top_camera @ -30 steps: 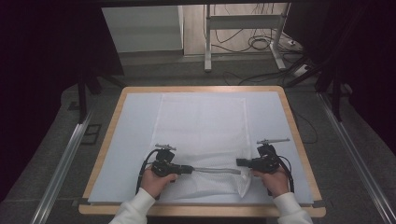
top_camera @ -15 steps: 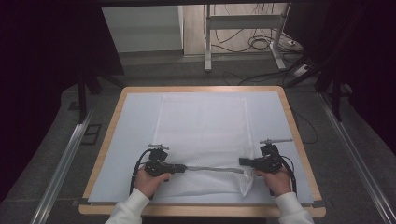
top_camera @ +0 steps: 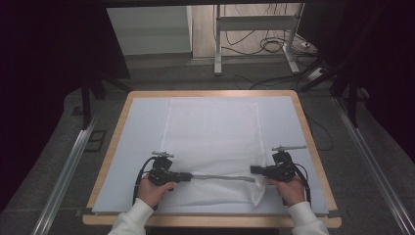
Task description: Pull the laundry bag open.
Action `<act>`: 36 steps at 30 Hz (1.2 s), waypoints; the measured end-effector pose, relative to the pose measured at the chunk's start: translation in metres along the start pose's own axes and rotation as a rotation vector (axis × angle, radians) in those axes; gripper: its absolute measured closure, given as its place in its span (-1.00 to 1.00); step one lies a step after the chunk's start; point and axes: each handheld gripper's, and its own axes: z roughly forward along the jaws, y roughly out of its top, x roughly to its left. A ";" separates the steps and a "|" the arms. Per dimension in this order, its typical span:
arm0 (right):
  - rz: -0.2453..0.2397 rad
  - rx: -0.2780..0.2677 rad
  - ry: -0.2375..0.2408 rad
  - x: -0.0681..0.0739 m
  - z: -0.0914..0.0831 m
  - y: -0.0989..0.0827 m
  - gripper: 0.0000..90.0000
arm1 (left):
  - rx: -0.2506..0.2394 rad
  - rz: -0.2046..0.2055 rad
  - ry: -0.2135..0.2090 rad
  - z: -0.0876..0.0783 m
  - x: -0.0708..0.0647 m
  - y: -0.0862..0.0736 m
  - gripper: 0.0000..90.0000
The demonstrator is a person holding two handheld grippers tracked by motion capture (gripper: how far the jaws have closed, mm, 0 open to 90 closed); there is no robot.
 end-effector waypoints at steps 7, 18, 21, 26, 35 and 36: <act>-0.004 0.000 0.003 0.000 0.001 0.000 0.97 | -0.001 -0.005 0.000 -0.004 0.003 -0.002 0.93; -0.004 0.000 0.000 0.000 0.001 0.000 0.97 | -0.005 -0.017 0.009 -0.012 0.010 -0.006 0.93; -0.003 0.000 -0.001 0.000 0.001 0.000 0.97 | -0.007 -0.018 0.012 -0.014 0.011 -0.007 0.93; -0.002 0.006 0.000 0.000 0.001 0.000 0.97 | -0.002 -0.021 0.017 -0.017 0.014 -0.009 0.93; -0.004 0.011 0.001 0.000 0.002 0.000 0.96 | -0.012 -0.030 0.024 -0.023 0.018 -0.012 0.93; -0.004 0.010 0.000 0.000 0.002 0.000 0.97 | -0.016 -0.033 0.025 -0.024 0.019 -0.013 0.93</act>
